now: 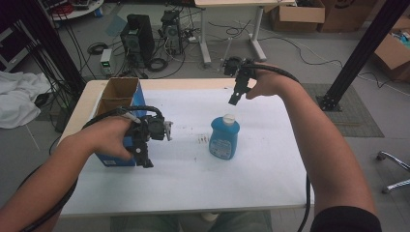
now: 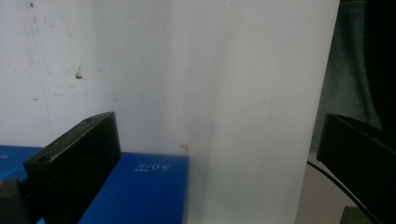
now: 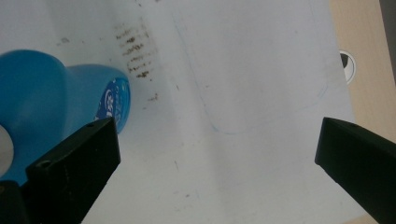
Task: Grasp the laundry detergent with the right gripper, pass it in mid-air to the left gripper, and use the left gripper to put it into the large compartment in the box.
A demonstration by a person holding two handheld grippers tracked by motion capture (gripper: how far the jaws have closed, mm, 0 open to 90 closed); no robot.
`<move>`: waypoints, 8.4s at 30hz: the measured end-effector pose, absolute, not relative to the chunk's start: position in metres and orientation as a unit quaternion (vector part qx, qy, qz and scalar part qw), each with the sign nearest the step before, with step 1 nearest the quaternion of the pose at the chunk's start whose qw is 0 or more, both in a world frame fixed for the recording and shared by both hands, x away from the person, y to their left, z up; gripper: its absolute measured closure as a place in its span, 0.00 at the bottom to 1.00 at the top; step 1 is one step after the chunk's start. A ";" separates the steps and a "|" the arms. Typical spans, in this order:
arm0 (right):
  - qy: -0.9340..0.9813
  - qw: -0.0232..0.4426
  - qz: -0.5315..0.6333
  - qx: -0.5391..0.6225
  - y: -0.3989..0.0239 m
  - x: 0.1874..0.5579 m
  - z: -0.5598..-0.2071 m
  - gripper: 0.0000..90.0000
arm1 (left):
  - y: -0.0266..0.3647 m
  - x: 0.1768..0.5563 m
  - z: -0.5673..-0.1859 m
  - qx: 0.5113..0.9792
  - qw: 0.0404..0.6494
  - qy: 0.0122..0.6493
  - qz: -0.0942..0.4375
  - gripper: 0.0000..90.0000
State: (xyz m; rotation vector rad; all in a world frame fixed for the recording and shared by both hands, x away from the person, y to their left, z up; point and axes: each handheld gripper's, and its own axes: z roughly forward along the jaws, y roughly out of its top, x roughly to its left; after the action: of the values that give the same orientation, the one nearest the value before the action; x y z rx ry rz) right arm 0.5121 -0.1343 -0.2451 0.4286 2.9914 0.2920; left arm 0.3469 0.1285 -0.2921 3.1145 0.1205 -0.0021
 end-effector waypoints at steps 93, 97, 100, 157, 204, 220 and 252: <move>0.798 0.073 0.551 0.234 -0.191 0.377 -0.442 0.00 | 0.132 0.323 -0.282 0.999 0.039 0.020 0.031 0.00; 0.796 0.080 0.553 0.233 -0.191 0.378 -0.442 0.00 | 0.133 0.324 -0.283 0.998 0.040 0.025 0.030 0.00; 0.792 0.087 0.557 0.233 -0.191 0.378 -0.441 0.01 | 0.133 0.324 -0.283 0.998 0.041 0.025 0.032 0.00; 0.789 0.107 0.567 0.213 -0.184 0.378 -0.436 0.46 | 0.130 0.326 -0.286 0.998 0.037 0.027 0.030 0.00; 0.839 0.043 0.533 0.098 -0.176 0.342 -0.352 0.49 | 0.107 0.329 -0.256 0.999 0.034 0.003 0.032 0.00; 0.846 0.007 0.530 0.048 -0.136 0.325 -0.368 0.49 | 0.082 0.321 -0.240 0.999 0.040 -0.020 0.027 0.00; 0.846 -0.020 0.533 0.003 -0.059 0.332 -0.373 0.49 | 0.063 0.322 -0.240 0.999 0.032 -0.011 0.019 0.00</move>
State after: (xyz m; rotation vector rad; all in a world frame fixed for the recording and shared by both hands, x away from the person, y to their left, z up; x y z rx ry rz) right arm 0.3321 -0.0594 -0.3728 0.0094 2.6920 1.6945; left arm 0.3221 0.0626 -0.2398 3.0764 -0.0337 0.0597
